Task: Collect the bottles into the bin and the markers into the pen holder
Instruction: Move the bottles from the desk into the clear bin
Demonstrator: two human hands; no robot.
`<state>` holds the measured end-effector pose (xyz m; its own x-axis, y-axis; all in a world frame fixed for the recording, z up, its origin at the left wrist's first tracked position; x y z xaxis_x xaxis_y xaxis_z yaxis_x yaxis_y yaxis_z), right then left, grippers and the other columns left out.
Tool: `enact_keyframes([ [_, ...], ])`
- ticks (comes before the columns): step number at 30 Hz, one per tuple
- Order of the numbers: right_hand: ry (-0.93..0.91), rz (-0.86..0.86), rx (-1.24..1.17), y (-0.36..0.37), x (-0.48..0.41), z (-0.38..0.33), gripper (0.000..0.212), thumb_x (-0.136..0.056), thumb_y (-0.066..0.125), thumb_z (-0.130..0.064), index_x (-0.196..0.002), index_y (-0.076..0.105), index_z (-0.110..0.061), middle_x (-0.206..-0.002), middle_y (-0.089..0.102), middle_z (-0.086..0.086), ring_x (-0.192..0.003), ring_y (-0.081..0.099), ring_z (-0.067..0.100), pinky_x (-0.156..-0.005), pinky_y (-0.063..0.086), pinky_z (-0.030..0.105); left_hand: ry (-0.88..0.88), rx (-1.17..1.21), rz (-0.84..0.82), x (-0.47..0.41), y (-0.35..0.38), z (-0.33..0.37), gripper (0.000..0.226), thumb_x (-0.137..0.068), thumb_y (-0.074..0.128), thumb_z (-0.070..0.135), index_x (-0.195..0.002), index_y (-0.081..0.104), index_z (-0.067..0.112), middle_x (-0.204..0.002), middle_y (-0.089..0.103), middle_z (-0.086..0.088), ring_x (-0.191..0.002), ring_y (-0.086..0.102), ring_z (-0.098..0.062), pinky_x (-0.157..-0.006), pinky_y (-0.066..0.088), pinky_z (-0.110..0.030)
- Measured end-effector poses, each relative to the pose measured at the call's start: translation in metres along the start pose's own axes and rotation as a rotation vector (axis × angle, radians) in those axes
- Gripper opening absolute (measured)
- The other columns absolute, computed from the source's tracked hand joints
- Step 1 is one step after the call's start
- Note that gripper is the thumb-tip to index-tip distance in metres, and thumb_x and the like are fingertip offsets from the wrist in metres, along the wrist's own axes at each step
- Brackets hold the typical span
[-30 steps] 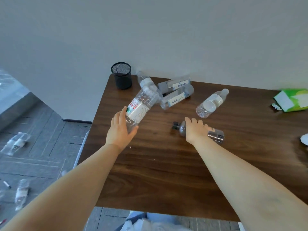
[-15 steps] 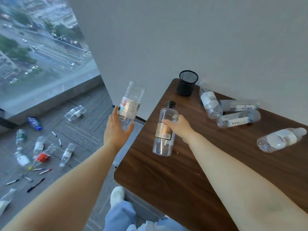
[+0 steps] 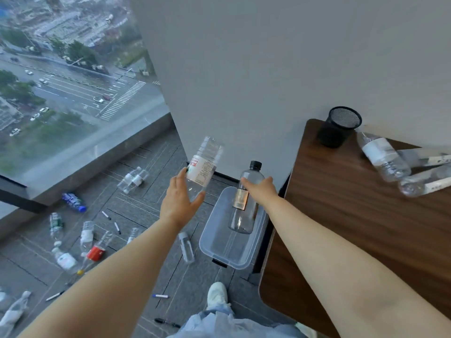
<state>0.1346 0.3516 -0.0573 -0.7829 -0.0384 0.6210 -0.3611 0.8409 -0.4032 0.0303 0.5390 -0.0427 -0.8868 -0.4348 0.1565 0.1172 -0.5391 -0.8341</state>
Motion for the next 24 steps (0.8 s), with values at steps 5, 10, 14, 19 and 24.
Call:
enact_keyframes([
  [5,-0.032,0.117,0.054,0.000,-0.009,-0.013,0.061,-0.084,0.060,-0.024,-0.134,0.031,-0.004,-0.131,0.050,0.013,-0.108,0.054,0.027,-0.087,0.048,0.032,0.057,-0.031,-0.112,-0.019,0.005,-0.006,0.081,-0.086,0.058,0.044,-0.148,0.011,0.021,-0.145,0.032,-0.006,-0.122,0.050,-0.024,-0.088,0.050,-0.043],
  [10,-0.082,0.006,0.120,-0.001,-0.004,-0.012,0.050,-0.090,0.057,-0.026,-0.134,0.043,-0.007,-0.133,0.051,0.010,-0.117,0.055,0.024,-0.095,0.042,0.028,0.029,-0.035,-0.316,-0.025,0.026,0.004,0.079,-0.086,0.056,0.047,-0.146,0.015,0.017,-0.145,0.035,-0.008,-0.117,0.054,-0.028,-0.092,0.045,-0.042],
  [14,-0.089,0.034,0.062,-0.004,-0.006,-0.003,0.032,-0.087,0.060,-0.024,-0.115,0.058,-0.009,-0.121,0.062,0.012,-0.108,0.062,0.027,-0.098,0.048,0.038,0.026,-0.034,-0.418,-0.025,0.043,0.012,0.083,-0.086,0.056,0.050,-0.148,0.012,0.016,-0.150,0.032,-0.011,-0.128,0.046,-0.029,-0.100,0.041,-0.043],
  [19,-0.101,0.070,0.017,-0.020,-0.004,0.005,0.008,-0.086,0.056,-0.019,-0.094,0.056,-0.017,-0.098,0.064,0.006,-0.087,0.063,0.020,-0.074,0.050,0.030,-0.097,-0.078,-0.597,-0.026,0.061,0.013,0.091,-0.087,0.039,0.064,-0.149,-0.013,0.022,-0.159,-0.005,-0.012,-0.144,0.014,-0.041,-0.116,0.018,-0.053],
  [24,-0.127,0.067,0.008,-0.022,-0.001,0.011,0.010,-0.087,0.055,-0.018,-0.097,0.057,-0.015,-0.090,0.061,0.001,-0.084,0.062,0.017,-0.077,0.048,0.030,-0.043,-0.138,-0.516,-0.025,0.059,0.010,0.075,-0.094,0.038,0.051,-0.150,0.007,0.013,-0.155,0.017,-0.015,-0.141,0.023,-0.036,-0.112,0.026,-0.049],
])
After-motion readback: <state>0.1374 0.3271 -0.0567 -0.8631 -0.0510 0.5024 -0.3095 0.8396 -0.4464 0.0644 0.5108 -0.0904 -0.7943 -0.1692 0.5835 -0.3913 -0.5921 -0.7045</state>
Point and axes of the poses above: each hand's wrist, its own x-axis away from the middle knuckle, its own y-axis out of the palm, z = x × y, the point moved 1 cm from there along -x, towards the middle knuckle
